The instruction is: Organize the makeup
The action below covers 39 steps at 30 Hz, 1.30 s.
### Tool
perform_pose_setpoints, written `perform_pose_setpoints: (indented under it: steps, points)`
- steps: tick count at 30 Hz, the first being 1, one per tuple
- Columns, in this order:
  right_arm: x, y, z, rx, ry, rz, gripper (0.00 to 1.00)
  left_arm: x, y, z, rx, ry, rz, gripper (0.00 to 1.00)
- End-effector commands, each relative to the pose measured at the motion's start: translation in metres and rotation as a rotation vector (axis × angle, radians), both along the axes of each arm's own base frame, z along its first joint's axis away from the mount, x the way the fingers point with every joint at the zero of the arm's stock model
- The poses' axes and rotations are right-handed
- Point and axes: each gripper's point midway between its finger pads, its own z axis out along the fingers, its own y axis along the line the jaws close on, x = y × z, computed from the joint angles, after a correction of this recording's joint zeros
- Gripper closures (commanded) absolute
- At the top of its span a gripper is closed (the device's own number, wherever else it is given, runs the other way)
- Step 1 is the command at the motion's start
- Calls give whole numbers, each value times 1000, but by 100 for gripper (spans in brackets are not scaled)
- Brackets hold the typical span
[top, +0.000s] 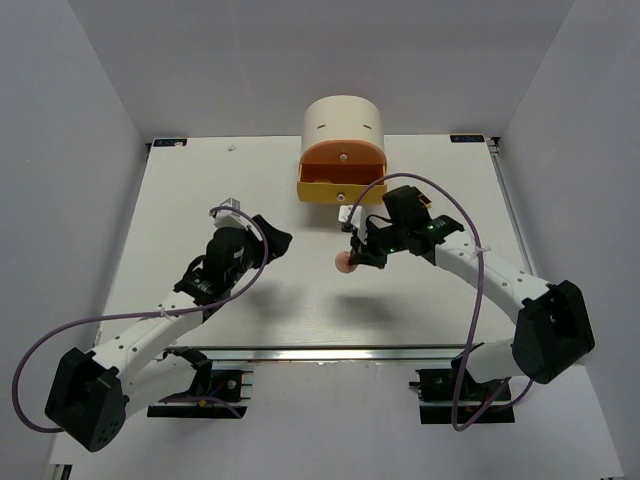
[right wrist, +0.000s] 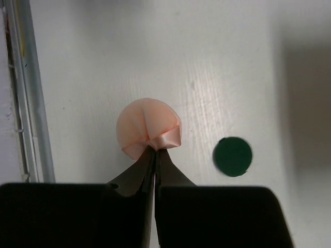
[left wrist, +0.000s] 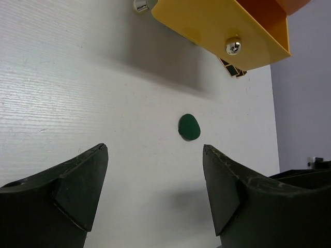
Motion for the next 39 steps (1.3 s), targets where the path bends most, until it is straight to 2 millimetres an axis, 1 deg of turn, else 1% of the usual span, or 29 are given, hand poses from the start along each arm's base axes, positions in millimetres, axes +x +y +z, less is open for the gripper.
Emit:
perform_pose_setpoints:
  steps: [1,2,4,6,8,9,11,12,13,14,16,17,18,20,22,23,27,30,34,39]
  points:
    - [19,17,48,104,-171,42,100,0,-7,3,-36,-18,-32,17]
    - [24,19,55,116,-189,29,100,-1,-8,2,-38,-21,-39,16]
    - [37,22,76,146,-253,-11,100,-1,-11,3,-46,-30,-54,13]
    - [56,28,104,200,-326,-70,100,-2,-12,3,-51,-34,-60,11]
    - [71,31,127,246,-387,-117,100,-4,-12,1,-54,-29,-64,8]
    - [82,30,139,257,-405,-173,100,-4,-12,1,-57,-29,-64,6]
    - [99,28,155,276,-450,-246,100,-6,-11,1,-61,-32,-65,4]
    - [106,29,156,281,-443,-278,100,-6,-11,1,-63,-33,-63,4]
    - [113,28,167,295,-460,-303,100,-6,-11,2,-64,-36,-63,4]
    - [123,24,166,287,-467,-345,100,-6,-11,2,-64,-36,-63,3]
    - [133,22,178,316,-480,-395,100,-6,-11,1,-64,-34,-64,2]
    - [142,16,175,306,-474,-448,100,-7,-11,0,-63,-33,-66,2]
    - [150,14,187,345,-501,-485,100,-6,-11,1,-62,-35,-67,2]
    - [162,5,190,360,-495,-565,100,-7,-11,0,-59,-33,-69,2]
    - [170,1,193,374,-504,-603,100,-7,-11,1,-60,-38,-67,2]
    - [177,-3,192,370,-506,-625,100,-7,-10,2,-60,-39,-67,2]
    - [190,-11,189,368,-495,-674,100,-8,-10,0,-63,-38,-66,2]
    - [200,-18,181,361,-472,-710,100,-9,-10,-2,-65,-35,-69,2]
    - [208,-21,172,348,-456,-732,100,-8,-10,-1,-61,-37,-66,2]
    - [219,-23,147,293,-446,-755,100,-7,-10,-2,-58,-34,-68,2]
